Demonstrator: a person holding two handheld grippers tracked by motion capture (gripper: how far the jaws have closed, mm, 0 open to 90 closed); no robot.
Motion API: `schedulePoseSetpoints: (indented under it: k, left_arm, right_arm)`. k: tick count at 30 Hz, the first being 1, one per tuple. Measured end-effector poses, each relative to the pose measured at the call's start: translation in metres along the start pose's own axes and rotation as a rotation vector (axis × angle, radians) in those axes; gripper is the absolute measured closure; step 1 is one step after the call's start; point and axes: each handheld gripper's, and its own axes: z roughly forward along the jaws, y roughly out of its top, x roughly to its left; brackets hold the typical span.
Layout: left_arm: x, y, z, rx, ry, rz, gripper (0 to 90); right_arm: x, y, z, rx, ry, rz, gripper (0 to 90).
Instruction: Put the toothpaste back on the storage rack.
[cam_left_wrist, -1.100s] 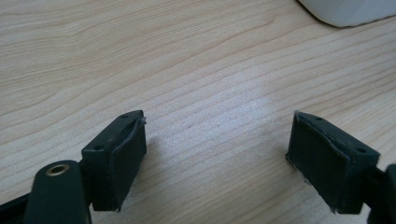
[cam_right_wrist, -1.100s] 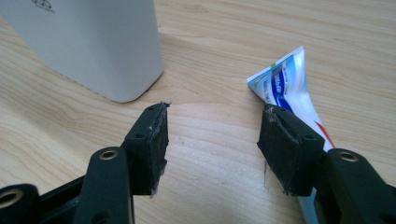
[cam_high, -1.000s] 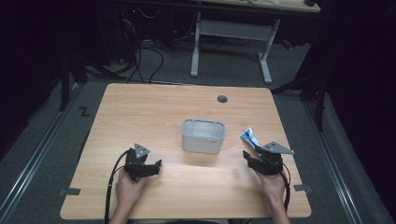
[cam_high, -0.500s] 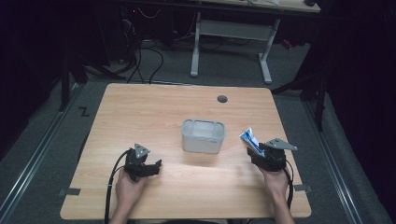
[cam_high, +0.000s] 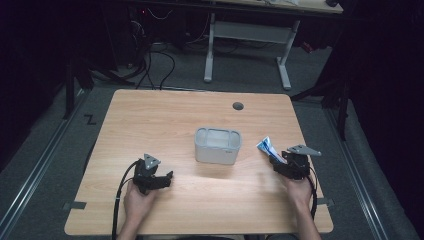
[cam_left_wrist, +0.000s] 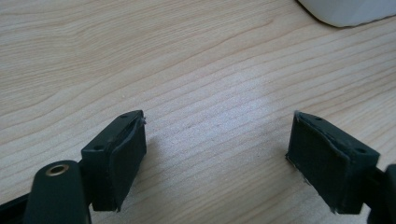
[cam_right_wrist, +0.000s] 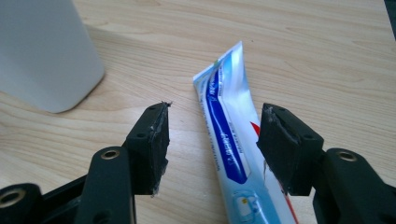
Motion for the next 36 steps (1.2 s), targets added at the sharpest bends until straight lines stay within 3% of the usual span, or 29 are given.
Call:
schedulePoseSetpoints:
  k: [7, 27, 36]
  left_arm:
    - [0.000, 0.000, 0.000, 0.000, 0.001, 0.001, 19.6]
    - [0.000, 0.000, 0.000, 0.001, -0.001, 0.002, 19.6]
    - [0.000, 0.000, 0.000, 0.001, -0.003, 0.002, 19.6]
  right_arm:
    - [-0.006, 0.010, 0.007, 0.007, -0.008, -0.003, 43.6]
    - [-0.010, 0.014, 0.037, 0.146, -0.025, -0.022, 42.6]
    - [-0.005, 0.018, 0.049, 0.198, -0.059, -0.075, 42.6]
